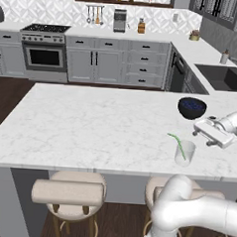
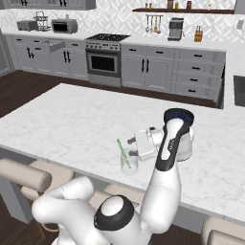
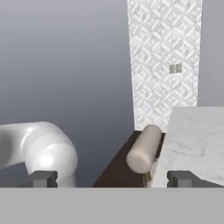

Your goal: Take a straw from the drawer in front and place it inside the glass cup on the dining counter.

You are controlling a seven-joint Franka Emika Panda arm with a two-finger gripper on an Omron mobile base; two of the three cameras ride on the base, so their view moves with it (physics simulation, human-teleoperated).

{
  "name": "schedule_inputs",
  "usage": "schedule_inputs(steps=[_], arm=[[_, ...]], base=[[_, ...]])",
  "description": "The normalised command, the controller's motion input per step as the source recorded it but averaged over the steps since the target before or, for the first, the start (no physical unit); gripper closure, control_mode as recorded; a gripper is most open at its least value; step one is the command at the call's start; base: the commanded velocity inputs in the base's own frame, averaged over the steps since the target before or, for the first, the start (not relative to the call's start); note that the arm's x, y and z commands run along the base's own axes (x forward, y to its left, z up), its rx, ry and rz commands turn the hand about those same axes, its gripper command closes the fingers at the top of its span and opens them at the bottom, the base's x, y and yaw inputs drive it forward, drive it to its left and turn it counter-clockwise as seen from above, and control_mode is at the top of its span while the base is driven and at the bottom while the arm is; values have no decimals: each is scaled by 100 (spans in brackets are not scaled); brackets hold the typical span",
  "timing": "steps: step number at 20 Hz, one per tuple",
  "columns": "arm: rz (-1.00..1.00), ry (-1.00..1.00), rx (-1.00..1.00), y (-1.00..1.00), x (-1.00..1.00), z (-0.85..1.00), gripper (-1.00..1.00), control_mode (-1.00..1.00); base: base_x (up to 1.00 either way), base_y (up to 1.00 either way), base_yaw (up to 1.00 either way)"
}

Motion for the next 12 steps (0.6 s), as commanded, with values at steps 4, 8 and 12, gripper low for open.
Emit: schedule_inputs(steps=[4,8,12], arm=[[-5,-9,0,13,-51,19,-100,-100],[-2,-9,0,4,-43,31,-100,-100],[0,-2,0,6,-29,7,-100,-100]], base=[[0,0,0],[0,0,0],[0,0,0]])
